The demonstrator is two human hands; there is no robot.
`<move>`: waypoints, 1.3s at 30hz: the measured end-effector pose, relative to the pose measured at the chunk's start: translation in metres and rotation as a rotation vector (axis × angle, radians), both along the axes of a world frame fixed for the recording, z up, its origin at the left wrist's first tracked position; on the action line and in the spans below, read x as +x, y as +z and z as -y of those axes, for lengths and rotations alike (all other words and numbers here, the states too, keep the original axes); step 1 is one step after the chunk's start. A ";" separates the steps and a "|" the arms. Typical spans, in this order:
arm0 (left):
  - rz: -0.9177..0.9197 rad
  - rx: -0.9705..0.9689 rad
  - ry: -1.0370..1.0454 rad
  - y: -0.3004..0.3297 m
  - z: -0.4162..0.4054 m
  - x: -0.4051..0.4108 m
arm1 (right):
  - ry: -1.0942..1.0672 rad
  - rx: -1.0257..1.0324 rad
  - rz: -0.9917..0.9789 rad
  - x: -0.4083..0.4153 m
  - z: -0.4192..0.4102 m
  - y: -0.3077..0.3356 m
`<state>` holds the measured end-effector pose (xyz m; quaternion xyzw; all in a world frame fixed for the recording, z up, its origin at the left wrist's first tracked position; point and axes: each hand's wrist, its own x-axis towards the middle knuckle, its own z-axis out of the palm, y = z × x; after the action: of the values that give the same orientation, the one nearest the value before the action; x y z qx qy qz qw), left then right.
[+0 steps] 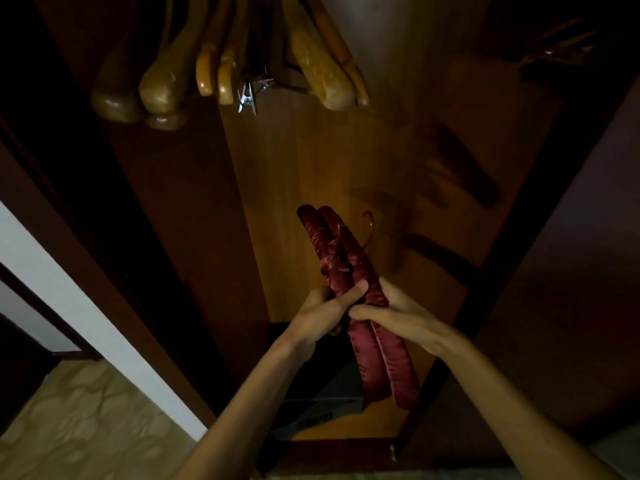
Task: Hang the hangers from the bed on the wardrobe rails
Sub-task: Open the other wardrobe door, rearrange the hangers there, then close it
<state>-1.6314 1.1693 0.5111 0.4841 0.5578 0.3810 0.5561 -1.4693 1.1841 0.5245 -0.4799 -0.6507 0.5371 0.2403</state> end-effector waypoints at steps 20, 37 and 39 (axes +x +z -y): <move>0.134 0.210 0.021 0.212 -0.065 0.077 | -0.254 0.166 -0.317 0.101 -0.059 0.169; 0.019 0.264 0.099 0.357 -0.186 0.036 | -0.258 0.321 -0.386 0.028 -0.154 0.317; -0.028 0.262 0.119 0.367 -0.200 0.034 | -0.269 0.320 -0.375 0.018 -0.168 0.327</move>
<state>-1.5978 1.3689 0.8780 0.5237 0.5387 0.4763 0.4568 -1.4515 1.3525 0.8511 -0.4103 -0.6019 0.4702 0.4982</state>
